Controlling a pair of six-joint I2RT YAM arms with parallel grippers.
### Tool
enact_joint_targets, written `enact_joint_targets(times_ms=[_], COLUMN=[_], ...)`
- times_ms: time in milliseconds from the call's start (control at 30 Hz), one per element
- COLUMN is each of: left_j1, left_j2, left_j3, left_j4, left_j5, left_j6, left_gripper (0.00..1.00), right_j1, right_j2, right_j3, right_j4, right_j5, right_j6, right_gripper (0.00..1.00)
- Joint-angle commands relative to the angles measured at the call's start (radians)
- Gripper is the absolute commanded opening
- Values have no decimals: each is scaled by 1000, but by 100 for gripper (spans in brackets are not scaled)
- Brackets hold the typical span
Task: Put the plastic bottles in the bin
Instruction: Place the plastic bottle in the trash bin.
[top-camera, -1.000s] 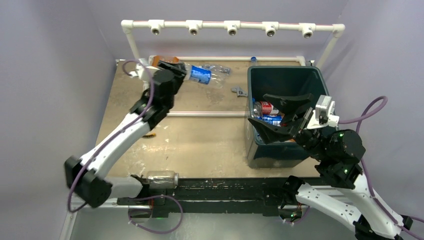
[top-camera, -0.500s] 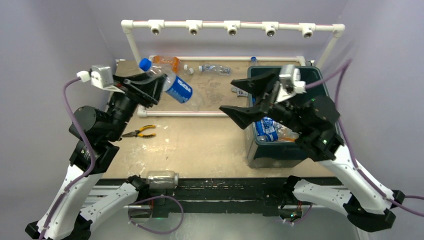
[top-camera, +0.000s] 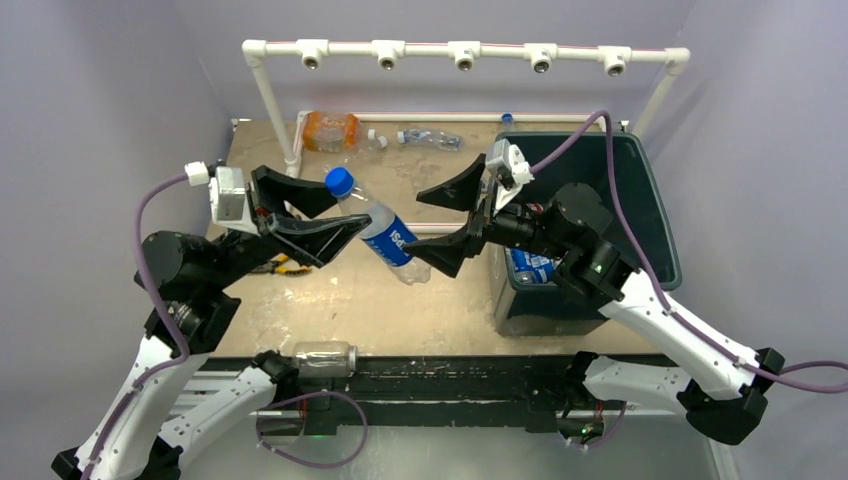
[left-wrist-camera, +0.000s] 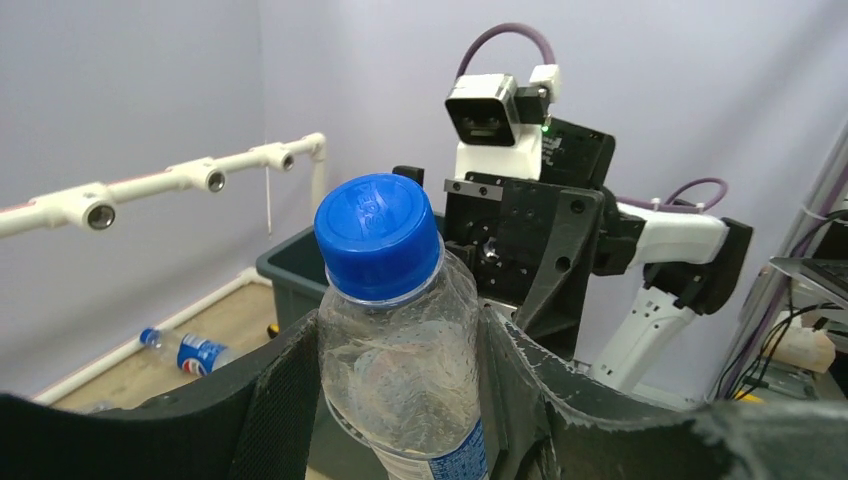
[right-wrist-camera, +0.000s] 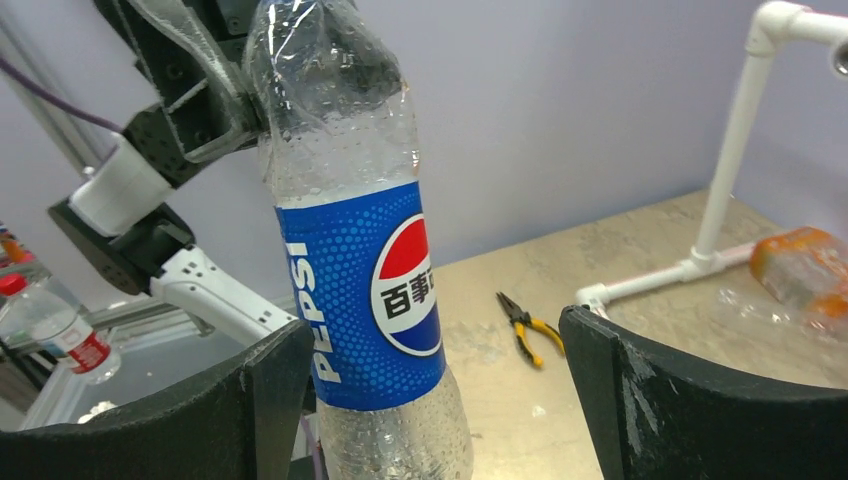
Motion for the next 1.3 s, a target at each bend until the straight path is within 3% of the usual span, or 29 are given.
enact_joint_targets(times_ms=[0,500,933,1000,1133,1233,1267], left_j1=[3,3,3,4,3,3,4], left_j2=[-22,-58,-94,-100,-112,-129,-138], left_j3=[-18,-98,-117,-118,-120,-124,-124], left_j4=[105,200,177,173,151,132,117], left_j5=[77,78,67,63,48,4,-26], left_j6=[-47,-122,-115,-112,-97,-90,-84], left_gripper=[0,0,0,10,57,81,93], right_j1=[43,131,133,133,133,133,133], right_j2=[9,108,109,106,89,72,62], right_j3=[14,21,14,12,1,-2,0], right_j4=[102,180,210,210,219,217,212], right_j5=[-42,-50,-57,-55,-42,-23,-15], right_j6=[23,62,83,83,78,70,66], right_gripper=[98,95,54,46,38,35,35])
